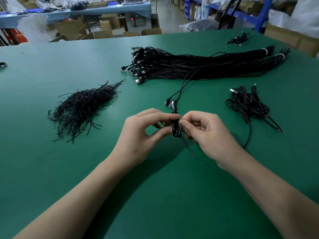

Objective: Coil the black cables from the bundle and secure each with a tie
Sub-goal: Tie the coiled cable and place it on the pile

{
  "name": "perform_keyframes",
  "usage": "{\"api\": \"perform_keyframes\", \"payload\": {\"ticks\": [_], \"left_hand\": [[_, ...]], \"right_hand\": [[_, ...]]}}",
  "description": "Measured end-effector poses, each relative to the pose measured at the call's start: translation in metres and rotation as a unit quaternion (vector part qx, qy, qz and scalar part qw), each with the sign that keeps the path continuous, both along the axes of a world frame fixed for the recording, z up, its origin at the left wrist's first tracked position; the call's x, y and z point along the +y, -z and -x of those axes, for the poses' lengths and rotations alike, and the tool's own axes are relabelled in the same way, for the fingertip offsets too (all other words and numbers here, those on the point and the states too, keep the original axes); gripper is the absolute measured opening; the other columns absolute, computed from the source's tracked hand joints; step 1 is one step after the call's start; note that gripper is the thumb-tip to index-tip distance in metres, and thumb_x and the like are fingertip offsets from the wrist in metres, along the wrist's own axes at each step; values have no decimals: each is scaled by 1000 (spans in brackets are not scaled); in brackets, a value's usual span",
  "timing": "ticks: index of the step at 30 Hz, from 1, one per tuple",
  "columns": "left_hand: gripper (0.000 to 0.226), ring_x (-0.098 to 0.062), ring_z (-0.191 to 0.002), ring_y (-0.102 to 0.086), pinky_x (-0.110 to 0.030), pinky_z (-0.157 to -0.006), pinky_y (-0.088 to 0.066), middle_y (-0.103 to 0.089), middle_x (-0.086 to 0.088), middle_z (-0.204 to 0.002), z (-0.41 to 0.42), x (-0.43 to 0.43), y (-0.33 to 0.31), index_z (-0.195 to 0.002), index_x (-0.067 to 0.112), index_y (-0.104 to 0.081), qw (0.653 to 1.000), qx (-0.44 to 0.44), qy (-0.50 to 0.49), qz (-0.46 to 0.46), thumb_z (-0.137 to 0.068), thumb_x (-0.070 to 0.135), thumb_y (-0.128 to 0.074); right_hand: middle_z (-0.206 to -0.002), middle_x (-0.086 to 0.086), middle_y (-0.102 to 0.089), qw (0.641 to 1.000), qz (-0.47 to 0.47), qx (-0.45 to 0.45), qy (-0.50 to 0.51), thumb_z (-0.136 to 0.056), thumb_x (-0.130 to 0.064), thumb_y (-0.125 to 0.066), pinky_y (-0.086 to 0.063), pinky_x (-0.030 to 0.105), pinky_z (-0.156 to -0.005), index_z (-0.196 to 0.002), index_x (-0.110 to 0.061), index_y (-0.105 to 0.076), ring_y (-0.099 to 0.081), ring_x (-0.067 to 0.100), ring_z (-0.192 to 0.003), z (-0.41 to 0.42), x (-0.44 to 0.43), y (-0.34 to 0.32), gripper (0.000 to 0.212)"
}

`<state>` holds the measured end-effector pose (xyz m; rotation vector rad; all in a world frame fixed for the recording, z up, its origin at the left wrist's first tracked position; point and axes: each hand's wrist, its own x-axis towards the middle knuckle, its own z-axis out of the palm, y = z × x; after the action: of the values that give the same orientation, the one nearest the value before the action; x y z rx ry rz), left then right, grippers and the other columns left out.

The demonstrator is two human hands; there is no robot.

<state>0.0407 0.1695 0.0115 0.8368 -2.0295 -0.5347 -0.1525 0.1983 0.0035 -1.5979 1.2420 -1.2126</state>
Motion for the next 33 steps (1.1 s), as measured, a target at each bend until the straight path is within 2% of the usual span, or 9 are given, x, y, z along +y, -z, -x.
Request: {"api": "perform_keyframes", "payload": {"ticks": [5, 8, 12, 15, 17, 20, 25, 28, 33], "left_hand": [[14, -8, -99, -68, -17, -91, -47, -73, 7, -102, -3, -2, -3, -98, 17, -79, 1000, 22, -18, 5, -88, 25, -75], [3, -9, -78, -71, -23, -75, -54, -76, 6, -82, 0, -1, -1, -90, 22, -75, 986, 81, 20, -142, -91, 23, -72], [23, -23, -62, -69, -46, -68, -59, -62, -7, -67, 4, 2, 0, -107, 12, -62, 954, 166, 46, -246, -90, 25, -71], [22, -27, -59, -68, -36, -61, -57, -60, -6, -68, 4, 4, 2, -109, 20, -53, 936, 196, 60, -287, -94, 25, -68], [11, -28, -62, -71, -29, -66, -56, -65, -8, -75, 3, 3, 2, -110, 22, -56, 934, 202, 83, -283, -100, 20, -60], [25, -27, -71, -74, -28, -75, -57, -73, -9, -86, -2, 1, 1, -120, 21, -64, 947, 171, 115, -248, -104, 7, -51], [32, -11, -91, -69, -20, -75, -53, -73, 7, -101, -6, -4, 0, -113, 23, -77, 996, 29, 38, -74, -88, 3, -75], [22, -13, -109, -66, -20, -90, -49, -70, 7, -115, -7, -5, -1, -106, 19, -79, 1000, 9, 10, -2, -86, 9, -74], [15, -7, -83, -71, -25, -79, -54, -75, 6, -85, 0, 0, 3, -90, 13, -73, 994, 57, 12, -96, -93, 28, -71]], "right_hand": [[-62, -4, -55, 999, 19, 31, -17, -93, -41, -63, -33, 32, -51, -82, -21, -69, -44, 17, -56, -4, 4, -3, 24], [-64, -6, -58, 990, 98, 99, 8, -96, -29, -67, -39, 29, -55, -83, -23, -71, -51, 11, -59, -6, 8, -7, 15], [-69, -6, -57, 962, 188, 197, 28, -95, -15, -68, -40, 24, -61, -80, -12, -66, -51, 14, -65, -6, 10, -10, 15], [-72, -6, -57, 943, 229, 239, 40, -97, -14, -66, -39, 21, -64, -83, -11, -66, -49, 10, -67, -6, 8, -10, 14], [-68, -9, -55, 952, 212, 218, 48, -96, -16, -66, -35, 16, -61, -81, -15, -65, -48, 7, -63, -5, 8, -10, 16], [-60, -7, -54, 991, 83, 98, 27, -98, -21, -64, -33, 21, -55, -77, -22, -65, -42, 4, -56, 0, 3, -10, 21], [-62, -3, -53, 993, -73, -76, -54, -100, -15, -61, -36, 19, -52, -75, -19, -68, -43, 9, -58, 2, 0, -5, 26], [-63, -5, -54, 993, -60, -83, -63, -100, -16, -61, -36, 15, -52, -75, -22, -70, -45, 6, -59, -2, 1, -3, 27], [-62, -3, -55, 997, 44, 57, -21, -97, -32, -63, -37, 37, -56, -81, -24, -67, -46, 18, -58, -2, 6, -6, 18]]}}
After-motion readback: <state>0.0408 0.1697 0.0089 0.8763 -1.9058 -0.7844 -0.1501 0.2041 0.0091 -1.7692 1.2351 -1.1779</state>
